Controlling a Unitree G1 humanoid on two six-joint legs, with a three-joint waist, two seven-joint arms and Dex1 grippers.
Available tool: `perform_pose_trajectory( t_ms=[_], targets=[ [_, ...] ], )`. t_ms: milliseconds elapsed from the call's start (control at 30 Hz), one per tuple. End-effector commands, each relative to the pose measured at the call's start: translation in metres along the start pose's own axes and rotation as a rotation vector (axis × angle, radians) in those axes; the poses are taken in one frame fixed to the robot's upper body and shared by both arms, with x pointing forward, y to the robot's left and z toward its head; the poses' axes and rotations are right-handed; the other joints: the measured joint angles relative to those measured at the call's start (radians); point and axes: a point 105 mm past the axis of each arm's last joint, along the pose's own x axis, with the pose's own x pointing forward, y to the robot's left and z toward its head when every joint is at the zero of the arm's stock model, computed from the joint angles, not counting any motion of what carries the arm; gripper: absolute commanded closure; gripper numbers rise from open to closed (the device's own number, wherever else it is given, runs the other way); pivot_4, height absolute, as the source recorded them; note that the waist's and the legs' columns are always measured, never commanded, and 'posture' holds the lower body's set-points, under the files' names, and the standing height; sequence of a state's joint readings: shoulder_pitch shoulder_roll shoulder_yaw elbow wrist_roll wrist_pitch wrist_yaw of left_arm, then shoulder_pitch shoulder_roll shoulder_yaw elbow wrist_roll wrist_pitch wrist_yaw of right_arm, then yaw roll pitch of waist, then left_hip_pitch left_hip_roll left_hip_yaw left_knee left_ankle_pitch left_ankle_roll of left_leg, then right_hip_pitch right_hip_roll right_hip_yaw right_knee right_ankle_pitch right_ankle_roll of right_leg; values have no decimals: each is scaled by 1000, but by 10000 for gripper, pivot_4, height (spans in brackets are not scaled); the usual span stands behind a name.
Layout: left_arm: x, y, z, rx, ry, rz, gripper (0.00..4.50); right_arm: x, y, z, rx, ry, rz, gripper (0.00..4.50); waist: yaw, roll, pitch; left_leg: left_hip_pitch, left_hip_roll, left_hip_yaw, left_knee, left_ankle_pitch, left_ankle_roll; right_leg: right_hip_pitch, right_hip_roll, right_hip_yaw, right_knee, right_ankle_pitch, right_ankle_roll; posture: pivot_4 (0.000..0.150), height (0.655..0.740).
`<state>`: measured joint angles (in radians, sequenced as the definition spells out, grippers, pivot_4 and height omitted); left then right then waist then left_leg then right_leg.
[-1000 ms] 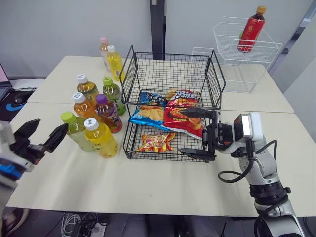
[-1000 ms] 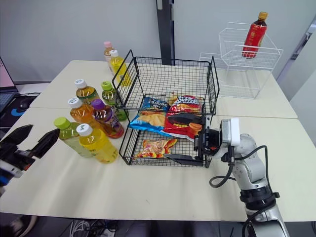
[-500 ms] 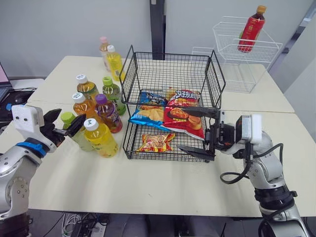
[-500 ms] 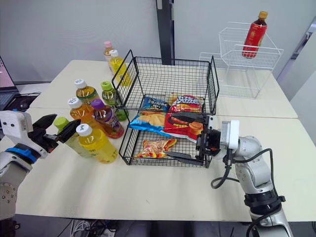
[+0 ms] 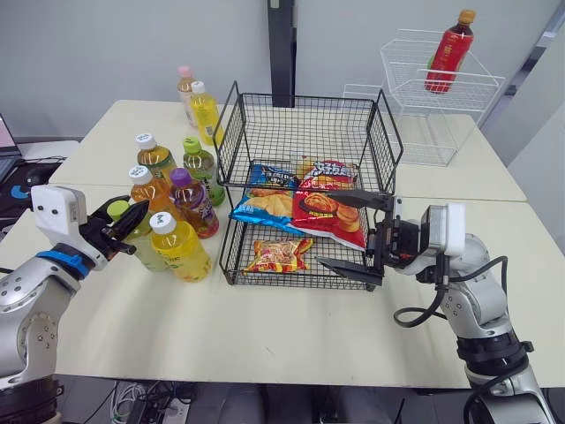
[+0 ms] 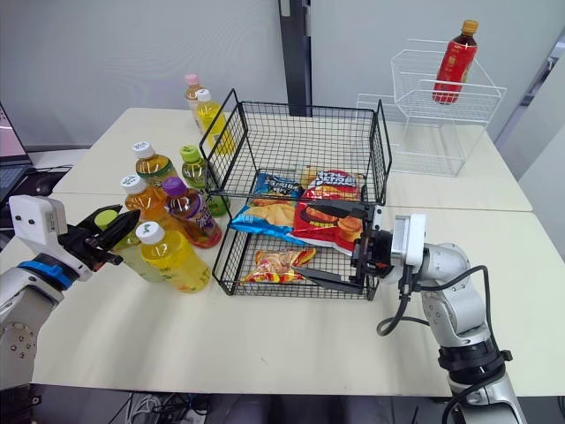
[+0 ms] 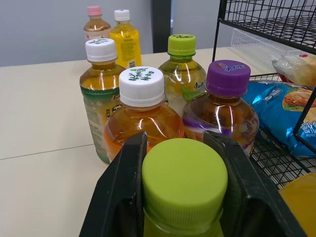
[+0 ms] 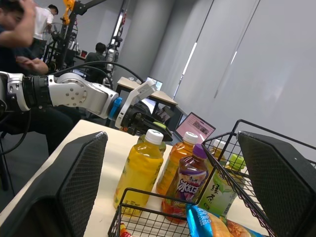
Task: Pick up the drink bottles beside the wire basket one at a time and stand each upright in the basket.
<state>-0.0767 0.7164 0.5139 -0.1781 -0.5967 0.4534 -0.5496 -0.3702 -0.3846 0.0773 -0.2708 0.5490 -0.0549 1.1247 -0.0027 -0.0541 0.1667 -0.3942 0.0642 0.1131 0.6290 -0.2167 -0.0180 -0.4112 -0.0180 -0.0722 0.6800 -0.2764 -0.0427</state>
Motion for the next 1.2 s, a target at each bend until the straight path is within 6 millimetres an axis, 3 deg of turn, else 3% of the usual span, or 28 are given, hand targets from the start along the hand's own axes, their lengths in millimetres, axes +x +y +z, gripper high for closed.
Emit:
perform_pose_trajectory(
  t_ms=[33, 167, 467, 633, 733, 900, 1200],
  targets=[
    [-8, 11, 6, -1, -20, 55, 31179, 3, 1, 10, -50, -21, 12, 0, 0, 0, 0, 0, 0, 0, 0, 0, 0, 0, 0, 0, 0, 0, 0, 1500, 7400],
    [-15, 9, 21, 20, -42, 31, 31179, 3, -1, 11, -51, -21, 10, 0, -5, 0, 0, 0, 0, 0, 0, 0, 0, 0, 0, 0, 0, 0, 0, 1500, 7400],
    [-55, 21, 101, 98, -93, -26, 31179, -4, -1, 21, -38, 9, -30, 0, 0, -1, 1, -5, 0, -1, 0, 0, 0, -5, 0, -1, -1, 0, 0, 1500, 7400],
    [-61, 11, 149, 99, -129, -128, 31179, -6, -5, 22, -40, 25, -107, 0, 4, -1, 1, -5, 0, -1, 0, 0, 0, -5, 0, -2, -1, 0, 0, 1500, 7400],
    [-54, 0, 189, 92, -190, -223, 31179, -8, -9, 22, -42, 43, -167, 0, 11, -3, 2, -5, 0, -2, 0, 0, 0, -5, 0, -2, -1, 0, 0, 1500, 7400],
    [-35, -28, 236, 110, -297, -397, 31179, -10, -12, 28, -94, 49, -249, 0, 13, -2, 3, -6, -1, -1, 0, 0, 0, -4, 0, -1, -2, 0, 1, 1500, 7400],
    [44, -89, 294, 79, -505, -673, 31179, -23, -20, 32, -197, 123, -552, 0, 25, -3, 4, -6, -2, -1, 2, 0, -1, -4, 0, -1, 0, 0, 1, 1500, 7400]
  ],
)
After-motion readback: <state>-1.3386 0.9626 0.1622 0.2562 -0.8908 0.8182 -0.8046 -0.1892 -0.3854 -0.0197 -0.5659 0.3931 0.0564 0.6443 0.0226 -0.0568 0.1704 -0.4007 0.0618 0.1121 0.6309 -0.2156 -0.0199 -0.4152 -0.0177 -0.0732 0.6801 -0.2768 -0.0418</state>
